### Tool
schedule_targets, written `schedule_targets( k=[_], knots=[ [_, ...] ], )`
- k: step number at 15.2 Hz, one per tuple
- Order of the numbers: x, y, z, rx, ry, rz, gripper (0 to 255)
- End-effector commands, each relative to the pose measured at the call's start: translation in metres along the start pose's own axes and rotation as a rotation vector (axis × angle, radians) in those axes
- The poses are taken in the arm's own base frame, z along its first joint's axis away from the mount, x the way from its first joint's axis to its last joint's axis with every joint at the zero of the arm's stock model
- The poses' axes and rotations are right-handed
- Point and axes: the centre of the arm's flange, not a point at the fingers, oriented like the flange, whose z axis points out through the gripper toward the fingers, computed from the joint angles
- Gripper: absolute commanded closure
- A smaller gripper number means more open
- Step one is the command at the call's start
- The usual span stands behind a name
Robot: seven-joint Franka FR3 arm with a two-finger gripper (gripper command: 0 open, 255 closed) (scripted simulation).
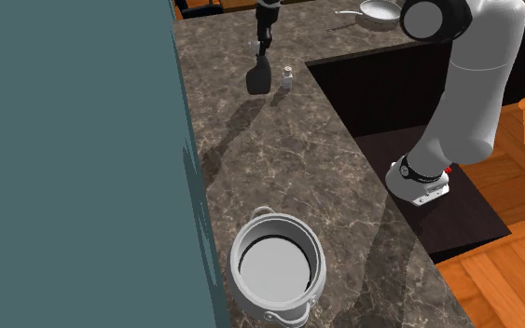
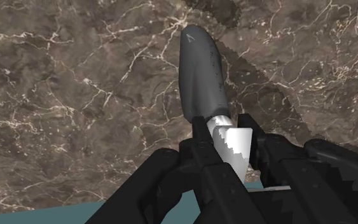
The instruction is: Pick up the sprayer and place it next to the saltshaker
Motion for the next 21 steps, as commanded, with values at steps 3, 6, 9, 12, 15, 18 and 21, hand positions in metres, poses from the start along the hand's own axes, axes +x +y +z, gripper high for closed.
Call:
schedule_targets(
  k=[3, 6, 9, 12, 15, 18, 21],
  knots=[
    [0.000, 0.000, 0.005, -0.001, 0.000, 0.000, 255],
    [0.000, 0.000, 0.005, -0.001, 0.000, 0.000, 255],
    [0.000, 0.000, 0.005, -0.001, 0.000, 0.000, 0],
    [0.000, 0.000, 0.005, -0.001, 0.000, 0.000, 0],
    [0.000, 0.000, -0.021, -0.001, 0.000, 0.000, 0],
    [0.000, 0.000, -0.045, -0.001, 0.000, 0.000, 0],
    [0.000, 0.000, -0.045, -0.001, 0.000, 0.000, 0]
  ],
)
